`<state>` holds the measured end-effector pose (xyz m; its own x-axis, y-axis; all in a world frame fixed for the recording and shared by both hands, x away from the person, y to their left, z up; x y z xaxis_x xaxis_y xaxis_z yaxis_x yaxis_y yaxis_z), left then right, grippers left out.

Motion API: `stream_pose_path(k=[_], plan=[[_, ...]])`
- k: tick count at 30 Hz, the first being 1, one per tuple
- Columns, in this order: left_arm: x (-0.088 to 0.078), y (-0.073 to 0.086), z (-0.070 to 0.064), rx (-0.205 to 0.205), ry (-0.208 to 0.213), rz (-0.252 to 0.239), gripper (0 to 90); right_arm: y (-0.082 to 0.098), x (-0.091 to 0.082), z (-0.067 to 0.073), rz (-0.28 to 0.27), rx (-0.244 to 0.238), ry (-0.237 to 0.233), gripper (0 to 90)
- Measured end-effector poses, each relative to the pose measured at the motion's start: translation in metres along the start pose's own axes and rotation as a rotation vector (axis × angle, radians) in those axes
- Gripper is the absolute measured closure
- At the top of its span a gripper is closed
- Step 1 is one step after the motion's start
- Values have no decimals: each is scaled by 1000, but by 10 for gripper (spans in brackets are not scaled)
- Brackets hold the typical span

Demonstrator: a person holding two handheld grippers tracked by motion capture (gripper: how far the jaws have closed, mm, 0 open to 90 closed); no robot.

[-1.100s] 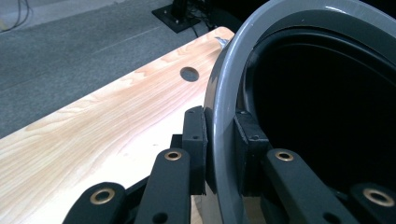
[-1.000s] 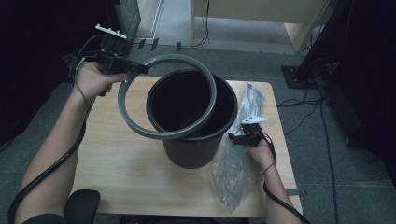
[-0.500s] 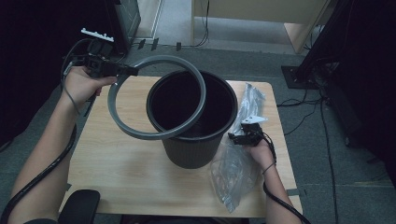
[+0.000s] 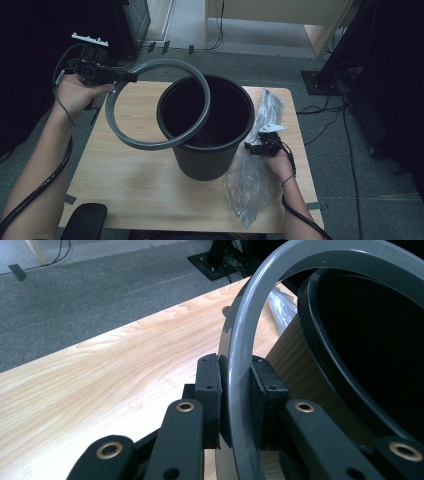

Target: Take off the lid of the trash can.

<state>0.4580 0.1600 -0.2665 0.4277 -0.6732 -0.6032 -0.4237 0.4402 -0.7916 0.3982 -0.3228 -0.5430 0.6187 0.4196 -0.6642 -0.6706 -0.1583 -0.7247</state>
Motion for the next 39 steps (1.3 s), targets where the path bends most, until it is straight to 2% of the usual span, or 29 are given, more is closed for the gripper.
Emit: stream_pose_path(k=[21, 34, 39], plan=[[-18, 13, 11, -19, -35, 0, 773, 0, 0, 0, -2, 5, 4, 209], [-31, 28, 19, -44, -55, -9, 772, 0, 0, 1, -4, 15, -1, 227], [-37, 33, 22, -51, -62, -10, 773, -2, -3, 1, -18, 3, -11, 234]])
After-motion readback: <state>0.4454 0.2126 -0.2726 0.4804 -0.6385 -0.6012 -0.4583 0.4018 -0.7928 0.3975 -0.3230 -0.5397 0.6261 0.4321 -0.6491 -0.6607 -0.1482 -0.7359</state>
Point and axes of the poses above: each handheld gripper's, and its own axes: x roughly forward along the jaws, y roughly out of its underside, z roughly to its left, the point moved 3 cm from there along x, roughly forward along the jaws, and after that the axes turned 12 degrees about x, right-handed, at the moved point
